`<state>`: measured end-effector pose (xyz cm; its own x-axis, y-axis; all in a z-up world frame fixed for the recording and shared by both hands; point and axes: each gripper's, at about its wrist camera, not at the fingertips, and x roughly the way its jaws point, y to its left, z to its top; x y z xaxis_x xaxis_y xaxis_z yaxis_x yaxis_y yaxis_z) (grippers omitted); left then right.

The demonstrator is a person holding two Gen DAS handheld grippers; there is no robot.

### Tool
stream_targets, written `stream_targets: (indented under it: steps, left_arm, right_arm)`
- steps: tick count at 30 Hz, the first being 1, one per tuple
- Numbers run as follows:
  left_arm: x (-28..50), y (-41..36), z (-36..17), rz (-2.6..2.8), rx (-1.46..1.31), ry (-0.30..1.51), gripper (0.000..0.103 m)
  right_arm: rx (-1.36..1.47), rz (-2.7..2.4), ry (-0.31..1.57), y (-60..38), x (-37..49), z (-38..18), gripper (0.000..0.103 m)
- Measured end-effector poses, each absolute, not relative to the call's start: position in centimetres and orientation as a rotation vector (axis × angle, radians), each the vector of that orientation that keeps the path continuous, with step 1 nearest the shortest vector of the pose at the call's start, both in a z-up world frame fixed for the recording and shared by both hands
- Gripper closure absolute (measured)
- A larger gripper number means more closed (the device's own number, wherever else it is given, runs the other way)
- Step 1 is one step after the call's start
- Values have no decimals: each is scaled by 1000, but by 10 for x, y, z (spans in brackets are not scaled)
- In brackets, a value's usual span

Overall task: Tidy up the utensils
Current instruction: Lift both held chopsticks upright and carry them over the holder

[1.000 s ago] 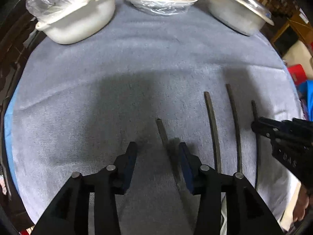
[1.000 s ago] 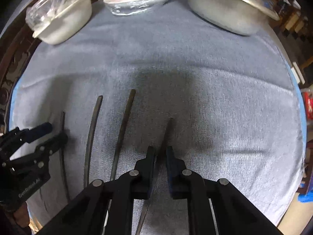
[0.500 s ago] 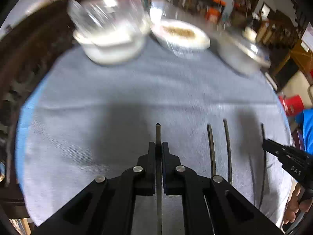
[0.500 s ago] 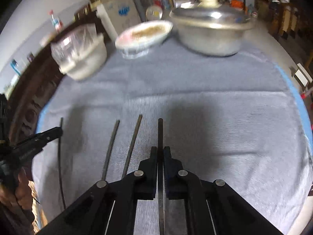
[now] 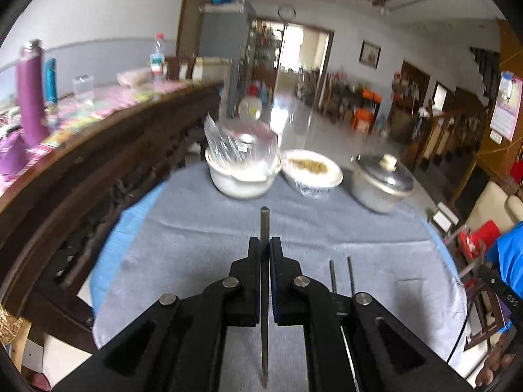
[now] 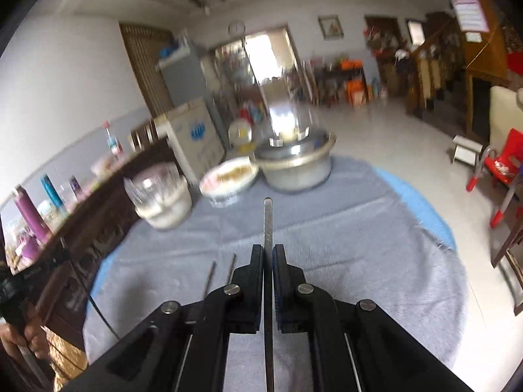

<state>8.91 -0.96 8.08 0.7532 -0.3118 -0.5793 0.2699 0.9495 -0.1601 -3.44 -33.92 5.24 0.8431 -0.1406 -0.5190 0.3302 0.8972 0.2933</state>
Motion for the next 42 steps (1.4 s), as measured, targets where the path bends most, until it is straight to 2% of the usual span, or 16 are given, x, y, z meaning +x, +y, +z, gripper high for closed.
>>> stream_targets:
  steps: [6,14,24,33,42]
  left_arm:
    - [28,16,105,-283,-107,523,98]
    - [-27,33,140,-303,-123,427,98]
    - [-71,37,182,-426,-143,383,98]
    - [-97,41,191,-563,-217,339,98]
    - [-108,9,168,-649,-176,344,98]
  right_arm:
    - [389,-260,328,-311,-98,84,97]
    - [377,-210,191,-282,-143,118,97]
    - [453,-83,39,-254,-178,146,97]
    - [455,-43,74,-225,-157,131,96]
    - [360,-62,139,-205,-143,106,96]
